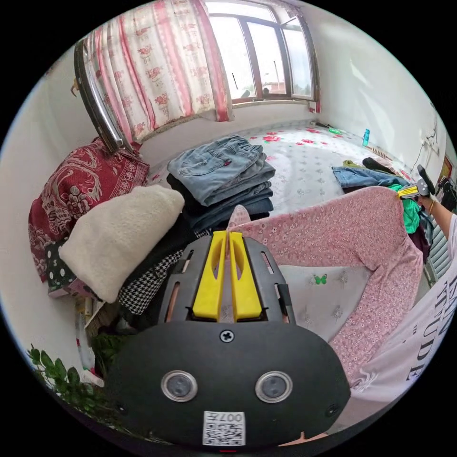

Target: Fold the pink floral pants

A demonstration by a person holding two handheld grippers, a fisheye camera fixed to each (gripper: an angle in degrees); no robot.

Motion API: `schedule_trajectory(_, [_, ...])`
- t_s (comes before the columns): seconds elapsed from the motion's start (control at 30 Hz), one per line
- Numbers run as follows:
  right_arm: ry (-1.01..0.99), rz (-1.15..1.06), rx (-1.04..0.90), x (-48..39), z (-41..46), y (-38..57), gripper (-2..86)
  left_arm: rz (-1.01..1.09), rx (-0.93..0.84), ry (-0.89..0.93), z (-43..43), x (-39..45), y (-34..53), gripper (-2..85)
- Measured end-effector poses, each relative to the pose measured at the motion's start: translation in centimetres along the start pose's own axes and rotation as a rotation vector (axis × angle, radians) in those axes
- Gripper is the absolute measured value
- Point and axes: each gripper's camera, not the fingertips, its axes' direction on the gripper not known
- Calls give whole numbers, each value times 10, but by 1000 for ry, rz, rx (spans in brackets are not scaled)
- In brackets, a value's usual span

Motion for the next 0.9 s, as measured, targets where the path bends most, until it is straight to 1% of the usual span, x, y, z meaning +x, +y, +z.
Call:
schedule_trajectory(0.07, [20,-16,74,-20,-45,35,-2,-37,28,-23,-41,6,27,-10])
schedule_trajectory(0.13, [32,-30,103,-41,-69,65,-2,-65,39,-58,-78,15,59,-10])
schedule_trajectory(0.23, [33,-32,119,-81,-89,120,-2,-144,-18,-105,-119,36,125,-10])
schedule_trajectory(0.3, [22,-20,103,-105,-85,153,-2,-278,-103,-106,-129,51,186,-10])
schedule_trajectory(0.33, [6,11,87,-120,-75,175,-2,-306,-136,-108,-127,55,202,-10])
schedule_trajectory(0.4, [-33,29,18,-142,-47,202,-2,-499,-275,-72,-102,65,265,-10])
schedule_trajectory(0.47, [-112,78,-89,-157,-1,229,-2,-647,-348,-16,-83,66,301,-10])
schedule_trajectory(0.5, [-129,87,-116,-158,8,234,-2,-690,-366,5,-76,68,312,-10])
schedule_trajectory(0.53, [-153,94,-149,-157,20,239,-2,-694,-362,8,-75,68,313,-9])
schedule_trajectory(0.6, [-159,91,-143,-148,16,241,-2,-652,-329,4,-81,69,299,-9])
schedule_trajectory(0.7, [-148,75,-29,-124,-27,237,-2,-561,-236,-13,-107,71,275,-9])
schedule_trajectory(0.77, [-138,56,17,-110,-49,240,0,-553,-219,-22,-114,74,277,-8])
schedule_trajectory(0.83, [-161,52,1,-104,-44,247,2,-567,-253,-32,-108,80,290,-6])
schedule_trajectory(0.9, [-231,81,-58,-98,-21,257,6,-623,-326,-7,-87,86,316,2])
